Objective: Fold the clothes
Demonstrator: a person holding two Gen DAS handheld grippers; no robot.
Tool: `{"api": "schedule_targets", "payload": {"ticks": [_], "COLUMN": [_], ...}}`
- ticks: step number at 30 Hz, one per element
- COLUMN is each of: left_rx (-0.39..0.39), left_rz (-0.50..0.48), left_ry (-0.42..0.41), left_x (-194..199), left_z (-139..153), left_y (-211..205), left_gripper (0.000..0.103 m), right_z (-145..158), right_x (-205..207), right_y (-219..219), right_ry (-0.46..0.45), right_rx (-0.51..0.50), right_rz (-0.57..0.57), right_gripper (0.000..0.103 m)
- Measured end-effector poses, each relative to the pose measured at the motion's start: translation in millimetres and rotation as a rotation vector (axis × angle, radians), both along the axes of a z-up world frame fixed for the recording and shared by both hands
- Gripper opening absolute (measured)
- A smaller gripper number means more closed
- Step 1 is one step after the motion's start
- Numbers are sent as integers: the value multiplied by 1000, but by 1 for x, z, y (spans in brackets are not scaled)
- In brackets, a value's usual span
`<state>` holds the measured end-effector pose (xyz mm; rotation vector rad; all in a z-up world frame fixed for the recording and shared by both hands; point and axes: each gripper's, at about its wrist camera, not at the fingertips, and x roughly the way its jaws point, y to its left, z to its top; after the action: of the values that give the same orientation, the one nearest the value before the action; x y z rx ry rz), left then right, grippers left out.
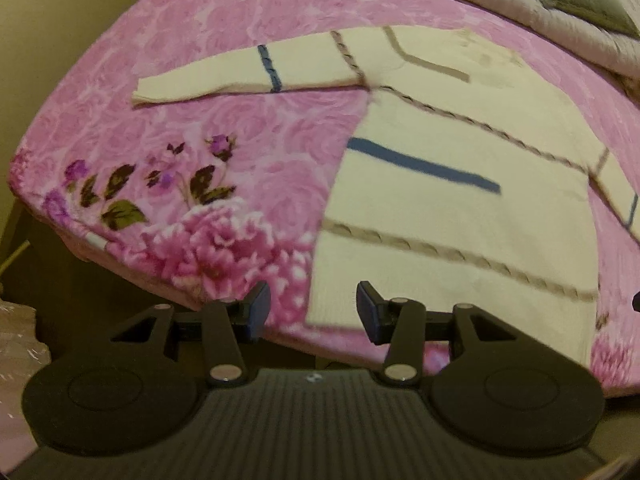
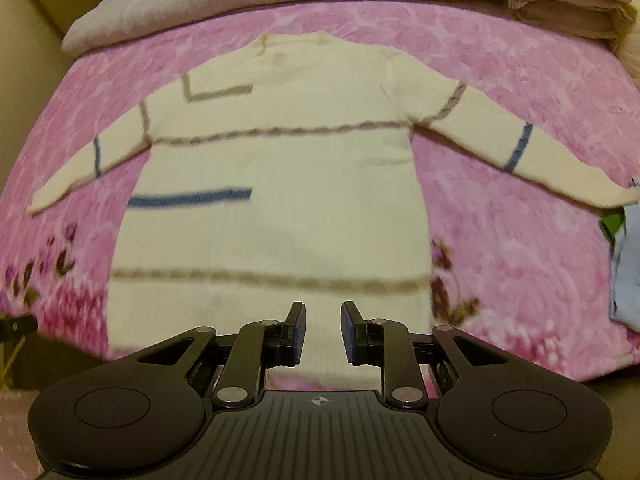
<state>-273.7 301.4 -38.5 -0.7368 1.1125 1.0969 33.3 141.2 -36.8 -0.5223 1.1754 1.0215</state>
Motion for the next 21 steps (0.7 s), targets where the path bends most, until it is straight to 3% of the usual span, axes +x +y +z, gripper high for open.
{"api": "schedule_targets", "payload": {"ticks": [7,13,21], "left_rx": [-52,-77,-100], "left_rz": [100,185,456], "left_ry": [-47,-118,-309], "left_x": [-25,-46,-96], "left_z": [-17,-35,-73], "left_y": [93,158,233], "left_gripper": [43,43,43], "right_z": [4,-8,-27], "right_x": [13,14,21], "right_y": [58,105,152], "right_ry": [17,113,192], "right_rx": [67,64,57], "right_rz": [-75,-134,-225], "right_gripper": [23,23,23]}}
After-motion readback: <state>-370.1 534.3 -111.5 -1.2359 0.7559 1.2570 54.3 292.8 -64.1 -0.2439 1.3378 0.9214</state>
